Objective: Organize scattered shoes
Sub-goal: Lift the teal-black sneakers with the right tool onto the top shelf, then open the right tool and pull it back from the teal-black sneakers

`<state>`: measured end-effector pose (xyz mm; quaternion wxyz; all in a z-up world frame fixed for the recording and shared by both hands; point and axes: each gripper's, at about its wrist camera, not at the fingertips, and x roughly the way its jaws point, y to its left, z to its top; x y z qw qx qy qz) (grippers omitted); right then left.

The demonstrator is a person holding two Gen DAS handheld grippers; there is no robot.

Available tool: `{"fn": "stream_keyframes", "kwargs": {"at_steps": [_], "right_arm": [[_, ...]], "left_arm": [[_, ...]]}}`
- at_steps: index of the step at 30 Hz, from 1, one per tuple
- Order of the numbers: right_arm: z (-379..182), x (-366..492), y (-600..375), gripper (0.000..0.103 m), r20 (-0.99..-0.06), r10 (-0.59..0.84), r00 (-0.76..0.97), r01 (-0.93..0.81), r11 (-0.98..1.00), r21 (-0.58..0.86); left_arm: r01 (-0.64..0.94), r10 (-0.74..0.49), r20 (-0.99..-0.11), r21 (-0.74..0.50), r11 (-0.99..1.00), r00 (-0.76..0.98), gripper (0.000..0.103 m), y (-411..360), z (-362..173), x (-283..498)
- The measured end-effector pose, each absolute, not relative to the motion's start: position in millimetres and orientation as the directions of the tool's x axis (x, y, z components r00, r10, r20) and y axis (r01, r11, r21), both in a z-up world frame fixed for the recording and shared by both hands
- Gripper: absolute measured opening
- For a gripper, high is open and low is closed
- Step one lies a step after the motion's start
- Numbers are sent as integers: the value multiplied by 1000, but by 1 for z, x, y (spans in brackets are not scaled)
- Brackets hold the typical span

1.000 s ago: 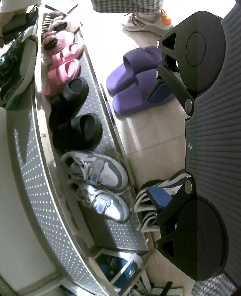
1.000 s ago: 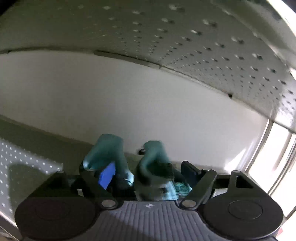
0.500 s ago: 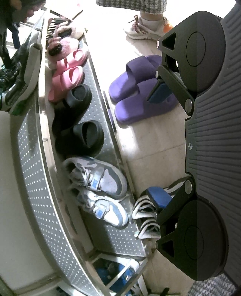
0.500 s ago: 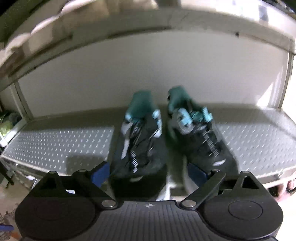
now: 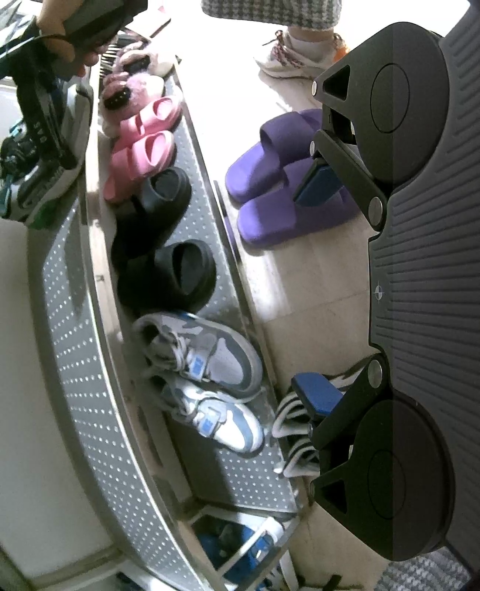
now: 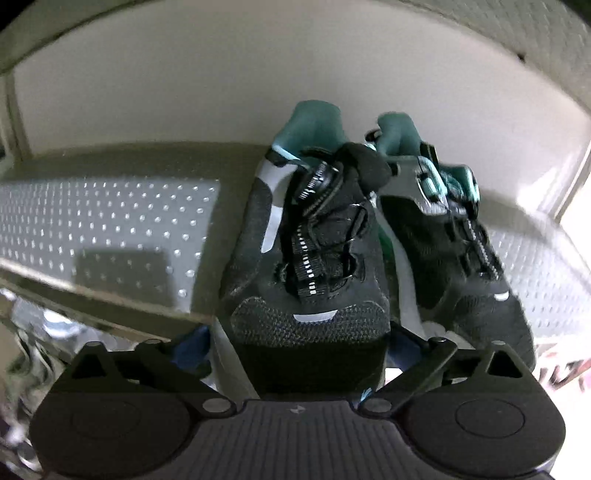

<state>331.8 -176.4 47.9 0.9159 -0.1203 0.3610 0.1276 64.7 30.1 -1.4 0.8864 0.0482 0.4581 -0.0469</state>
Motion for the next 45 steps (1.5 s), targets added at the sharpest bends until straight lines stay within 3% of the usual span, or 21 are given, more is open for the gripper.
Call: {"fn": "stream_keyframes", "kwargs": {"at_steps": [19,36,41,45], "right_arm": [[43,388,-264,91,-723,123,680,-295,949,-116],[42,409,-318,96,-680,-52,732,-38,992,-118],[86,350,-318,99,-659,113,743,-28,990,138],[100,325,-280,99,-680,197,706,-115,980,165]], "left_arm": [[138,-27,-869,48,989,494,99,19,-26,80],[110,-2,-873,59,992,488,99,27,-27,79],[78,14,-857,63,995,516,99,36,-17,75],[35,35,-841,64,997,540,99,48,-8,69]]}}
